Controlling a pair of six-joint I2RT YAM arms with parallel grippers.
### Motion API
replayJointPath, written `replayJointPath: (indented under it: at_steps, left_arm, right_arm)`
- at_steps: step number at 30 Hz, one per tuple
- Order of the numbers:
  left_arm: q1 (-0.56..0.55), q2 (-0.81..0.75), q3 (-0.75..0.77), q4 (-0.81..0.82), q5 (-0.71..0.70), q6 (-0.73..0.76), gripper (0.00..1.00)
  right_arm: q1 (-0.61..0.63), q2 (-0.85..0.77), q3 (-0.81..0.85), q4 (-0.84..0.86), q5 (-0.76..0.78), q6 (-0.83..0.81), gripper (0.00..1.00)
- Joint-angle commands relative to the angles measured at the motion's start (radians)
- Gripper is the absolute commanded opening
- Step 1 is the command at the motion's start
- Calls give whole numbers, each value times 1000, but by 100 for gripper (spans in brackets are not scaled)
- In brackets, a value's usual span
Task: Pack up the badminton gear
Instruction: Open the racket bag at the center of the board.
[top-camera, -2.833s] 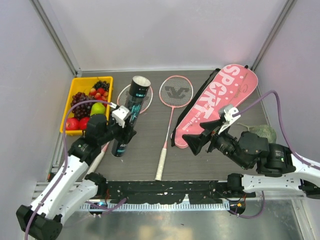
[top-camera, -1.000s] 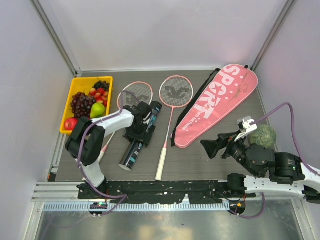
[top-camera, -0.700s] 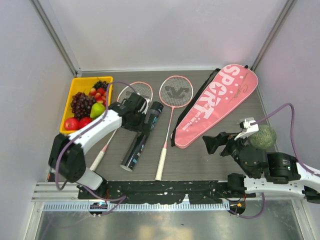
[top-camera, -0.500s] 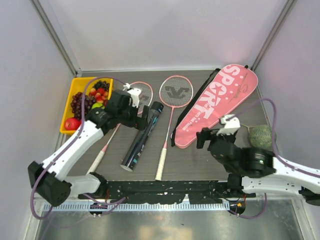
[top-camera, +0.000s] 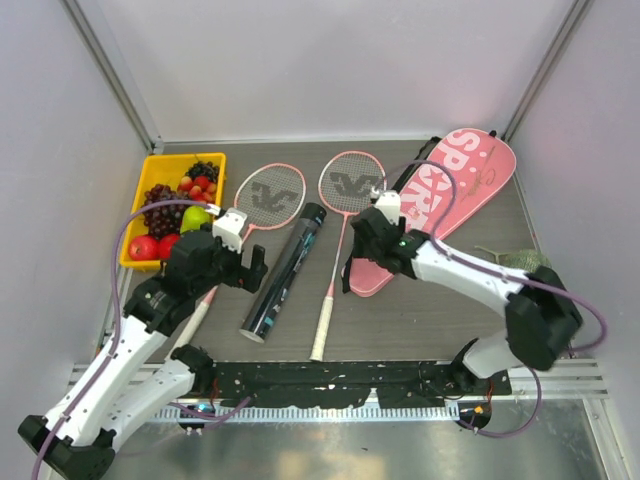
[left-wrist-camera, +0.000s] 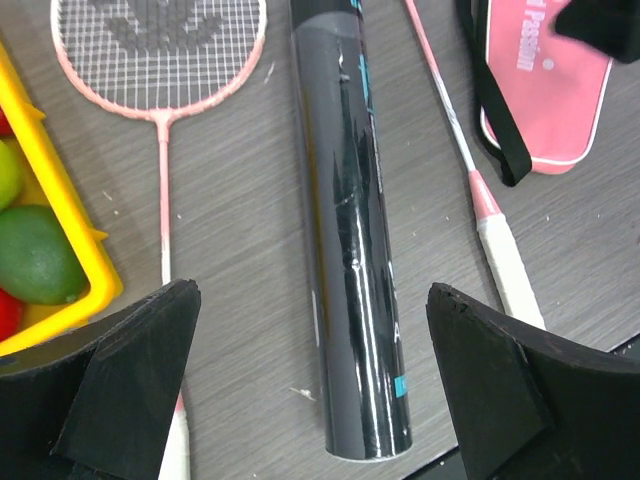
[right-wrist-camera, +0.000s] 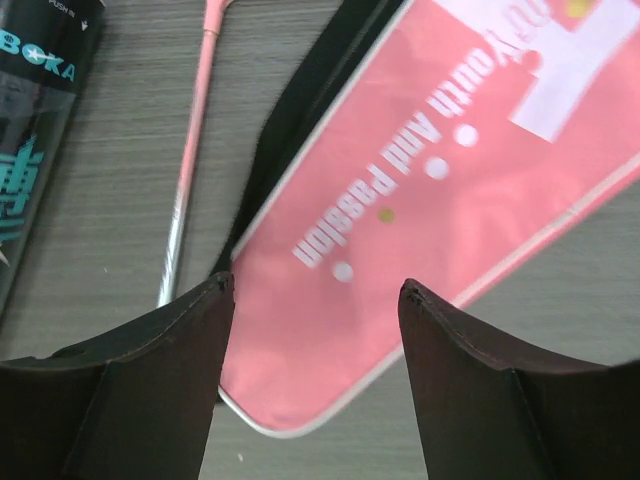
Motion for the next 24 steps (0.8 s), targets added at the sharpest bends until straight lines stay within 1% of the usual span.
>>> replayJointPath:
  at_steps: [1,5,6,8,13,16,18,19,20,21,22,23,24]
  left_arm:
    - [3,3,21,65,-6,30,100]
    - [3,49,50,33,3,28,99]
    - [3,57,55,25,35,27,99]
    - [3,62,61,21,50,27,99]
    - [3,31,49,28,47,33,100]
    - [3,23,44,33,31,31,100]
    - [3,28,46,28,15,27,99]
    - [3,32,52,22,-20,16,99]
    - [3,40,58,15,-46,9,99]
    - [3,45,64,4,-71,4,99]
    - [3,46,64,4,-98,-4,99]
    - [3,48,63,7,-111,-4,100]
    - [3,51,61,8,-108,-13,100]
  right_arm:
    - [-24,196,179,50,-84,-6,72]
    - [-44,327,268,21,-101,20,72]
    - [-52,378,294,-22,-106,23,72]
    - [-64,442,354,-71,-110,21,72]
    - [-75,502,376,-99,-85,14,69]
    - [-86,518,367,-110,-86,15,64]
    - [-89,516,356,-98,-87,11,54]
    - [-90,512,344,-85,-87,0,44]
    - [-90,499,326,-64,-84,-8,37]
    - [-90,489,316,-47,-84,-32,19]
    - [-90,460,287,-1,-95,-52,9]
    - [-90,435,272,26,-101,-90,5]
    - [-90,386,240,74,-116,-110,5]
